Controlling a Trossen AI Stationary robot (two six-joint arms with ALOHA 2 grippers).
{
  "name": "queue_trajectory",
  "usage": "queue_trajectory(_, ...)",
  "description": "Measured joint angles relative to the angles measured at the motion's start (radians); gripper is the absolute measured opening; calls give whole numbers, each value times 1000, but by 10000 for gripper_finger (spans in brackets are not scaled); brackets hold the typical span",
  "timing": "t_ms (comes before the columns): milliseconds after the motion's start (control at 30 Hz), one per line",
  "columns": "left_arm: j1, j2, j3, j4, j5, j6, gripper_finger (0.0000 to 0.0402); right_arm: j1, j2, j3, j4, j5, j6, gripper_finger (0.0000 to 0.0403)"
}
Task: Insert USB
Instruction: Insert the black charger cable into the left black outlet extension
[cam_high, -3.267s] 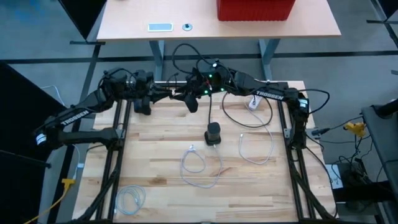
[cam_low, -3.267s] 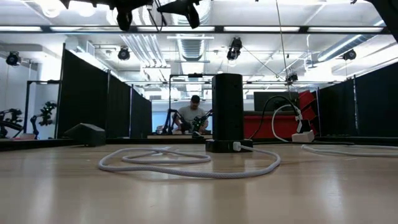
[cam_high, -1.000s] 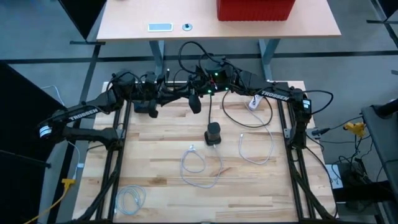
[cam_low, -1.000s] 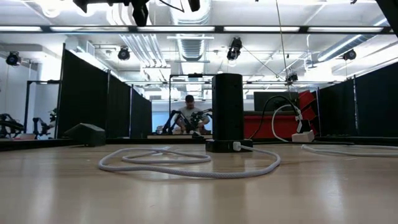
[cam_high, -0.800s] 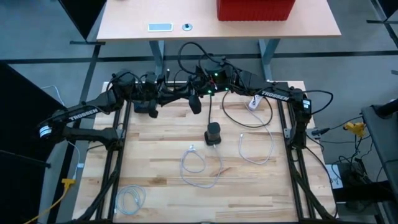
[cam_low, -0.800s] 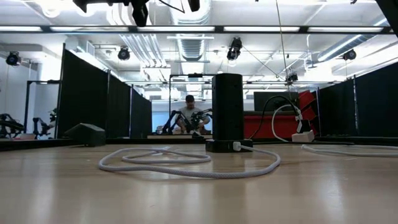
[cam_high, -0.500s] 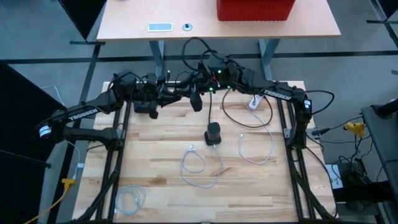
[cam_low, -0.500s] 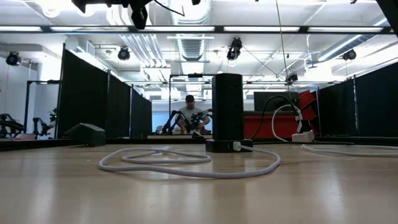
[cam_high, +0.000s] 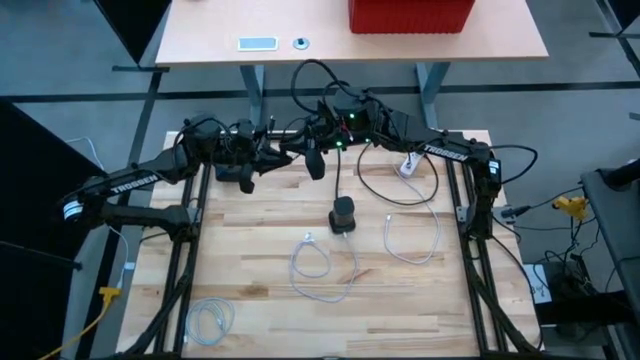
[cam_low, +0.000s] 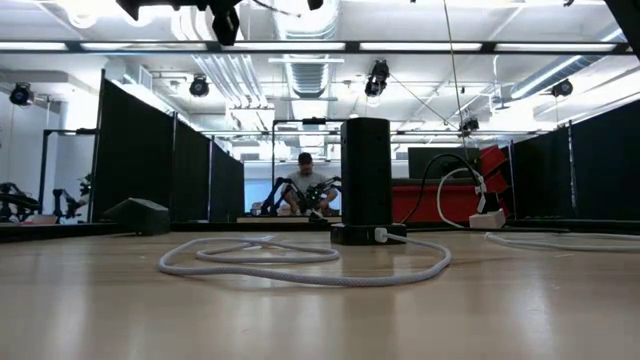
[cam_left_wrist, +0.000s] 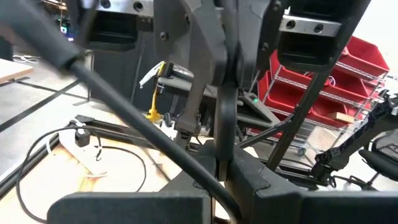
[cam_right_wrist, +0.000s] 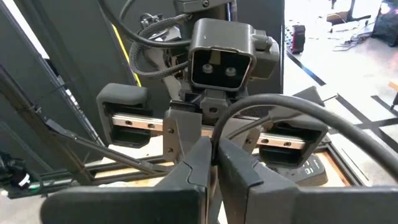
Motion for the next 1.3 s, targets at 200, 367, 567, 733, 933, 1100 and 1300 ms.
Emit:
queue_trajectory(200, -4, -16, 0, -24, 3, 3, 26, 1, -2, 0, -3, -7, -6, 2)
queue_trajectory(367, 35, -71, 0, -110, 4, 16, 77, 2, -45, -1, -88, 56, -47, 1)
queue_trajectory(567, 95, -114, 1, -315, -41, 58, 120, 11, -120, -2, -346, 162, -85, 1)
queue_trajectory(733, 212, -94, 1, -528, -231, 55, 129, 38, -190, -21, -447, 242, -90, 0)
queue_trajectory(933, 409, 55, 1, -604, -296, 63, 112, 77, -241, -82, -455, 266, -33, 0)
queue_trajectory(1100, 573, 178, 1, -668, -350, 70, 97, 110, -283, -133, -461, 286, 14, 0)
queue_trajectory(1300, 629, 341, 46, -820, -544, 201, 77, 207, -300, -191, -467, 328, 72, 0)
